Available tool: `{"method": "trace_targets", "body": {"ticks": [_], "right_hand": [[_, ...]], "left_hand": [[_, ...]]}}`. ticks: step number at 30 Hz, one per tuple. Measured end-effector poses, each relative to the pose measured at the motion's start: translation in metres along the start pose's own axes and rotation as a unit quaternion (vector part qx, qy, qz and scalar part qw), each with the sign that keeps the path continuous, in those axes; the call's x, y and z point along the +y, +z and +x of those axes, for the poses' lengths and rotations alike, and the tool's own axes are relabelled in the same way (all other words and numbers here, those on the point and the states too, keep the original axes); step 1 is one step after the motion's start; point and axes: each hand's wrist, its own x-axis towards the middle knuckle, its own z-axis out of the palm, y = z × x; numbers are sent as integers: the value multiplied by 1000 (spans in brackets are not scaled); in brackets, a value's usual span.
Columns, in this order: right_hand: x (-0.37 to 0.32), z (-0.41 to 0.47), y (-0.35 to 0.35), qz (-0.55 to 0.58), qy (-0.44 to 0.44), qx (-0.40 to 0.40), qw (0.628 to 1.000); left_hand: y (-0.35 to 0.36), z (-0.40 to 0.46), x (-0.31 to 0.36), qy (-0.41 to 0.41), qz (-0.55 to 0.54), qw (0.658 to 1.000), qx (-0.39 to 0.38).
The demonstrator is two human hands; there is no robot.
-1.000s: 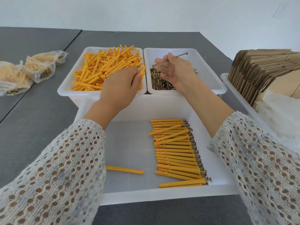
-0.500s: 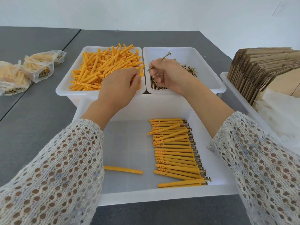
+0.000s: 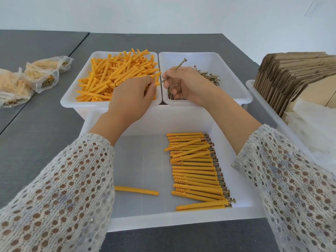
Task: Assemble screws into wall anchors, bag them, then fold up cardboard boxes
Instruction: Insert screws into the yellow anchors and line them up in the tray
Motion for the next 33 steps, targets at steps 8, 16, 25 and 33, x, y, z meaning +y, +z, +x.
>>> {"method": "trace_targets", "body": {"ticks": [8, 16, 25, 33], "right_hand": [[1, 1, -1, -16, 5, -12, 1000], [2, 2, -2, -31, 13, -12, 999], [2, 1, -1, -94, 18, -6, 995], [5, 1, 7, -156, -19, 15, 987]], "left_hand": [[0, 0, 0, -1, 2, 1000, -3], [0, 1, -1, -2, 0, 1000, -15], [-1, 1, -1, -6, -7, 999, -31], [2, 0, 1, -18, 9, 999, -34]]}}
